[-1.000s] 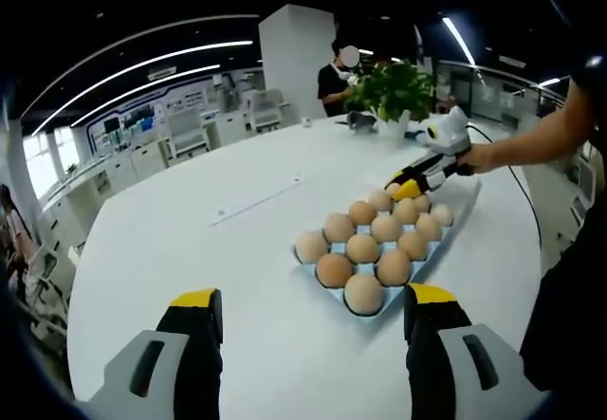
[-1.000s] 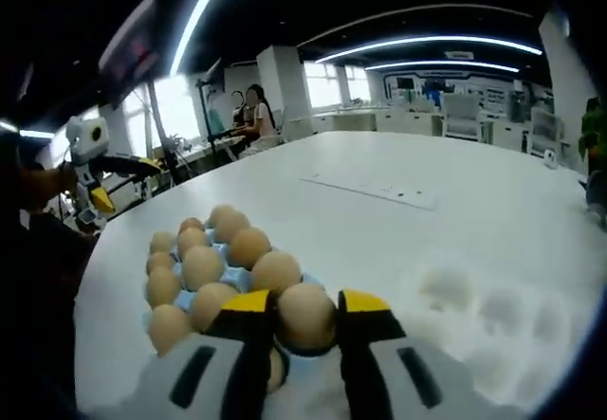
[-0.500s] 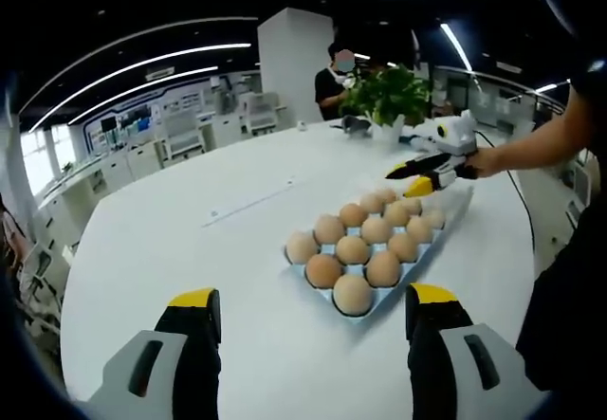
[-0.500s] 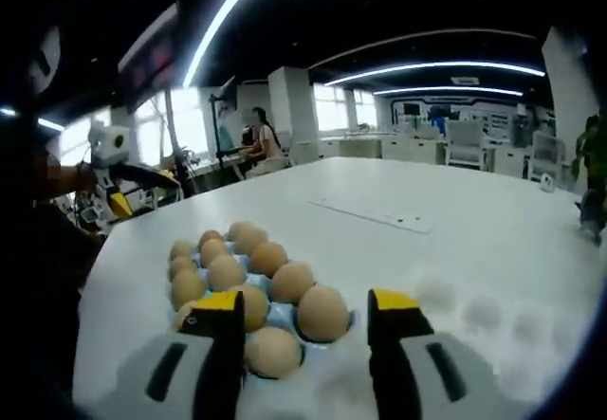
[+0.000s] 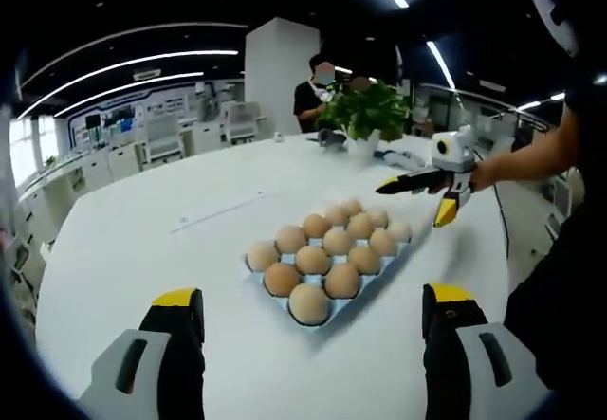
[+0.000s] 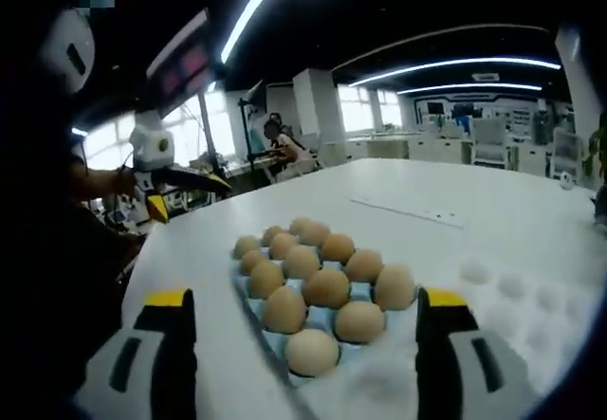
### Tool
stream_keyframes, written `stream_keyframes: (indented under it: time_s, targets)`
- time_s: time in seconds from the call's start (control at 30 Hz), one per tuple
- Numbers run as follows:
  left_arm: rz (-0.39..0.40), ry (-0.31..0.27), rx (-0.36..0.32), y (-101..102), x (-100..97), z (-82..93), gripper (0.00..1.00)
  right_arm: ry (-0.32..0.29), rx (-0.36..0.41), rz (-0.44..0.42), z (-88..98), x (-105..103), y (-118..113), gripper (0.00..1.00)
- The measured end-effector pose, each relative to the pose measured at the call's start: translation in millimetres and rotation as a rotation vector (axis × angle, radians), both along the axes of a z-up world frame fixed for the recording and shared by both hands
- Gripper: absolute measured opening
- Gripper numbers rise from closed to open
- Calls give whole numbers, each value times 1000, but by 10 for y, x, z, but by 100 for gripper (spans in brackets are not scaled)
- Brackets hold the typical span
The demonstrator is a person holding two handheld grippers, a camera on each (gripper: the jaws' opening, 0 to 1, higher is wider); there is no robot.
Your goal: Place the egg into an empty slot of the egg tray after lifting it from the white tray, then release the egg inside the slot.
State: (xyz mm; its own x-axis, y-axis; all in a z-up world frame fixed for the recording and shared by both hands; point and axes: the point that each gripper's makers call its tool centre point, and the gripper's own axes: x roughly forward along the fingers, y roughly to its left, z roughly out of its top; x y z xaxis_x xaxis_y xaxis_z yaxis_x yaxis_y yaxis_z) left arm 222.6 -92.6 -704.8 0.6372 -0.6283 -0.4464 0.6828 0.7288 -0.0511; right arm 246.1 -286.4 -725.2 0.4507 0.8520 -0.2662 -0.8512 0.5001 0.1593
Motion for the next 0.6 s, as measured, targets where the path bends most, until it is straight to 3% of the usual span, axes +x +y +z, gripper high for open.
stream_keyframes:
  time_s: [0.3,0.5,0.6]
  targets:
    - [29,-61,-41,-203,-288,242,100,-33,58,50,264,-374,3,98]
    - [90,-88,-76,-364,-497,365,100,-63,97,69,386,-513,-129,97]
    - [118,-107,-61,-431,-563,414,100,-73,120,77,425,-537,-187,97]
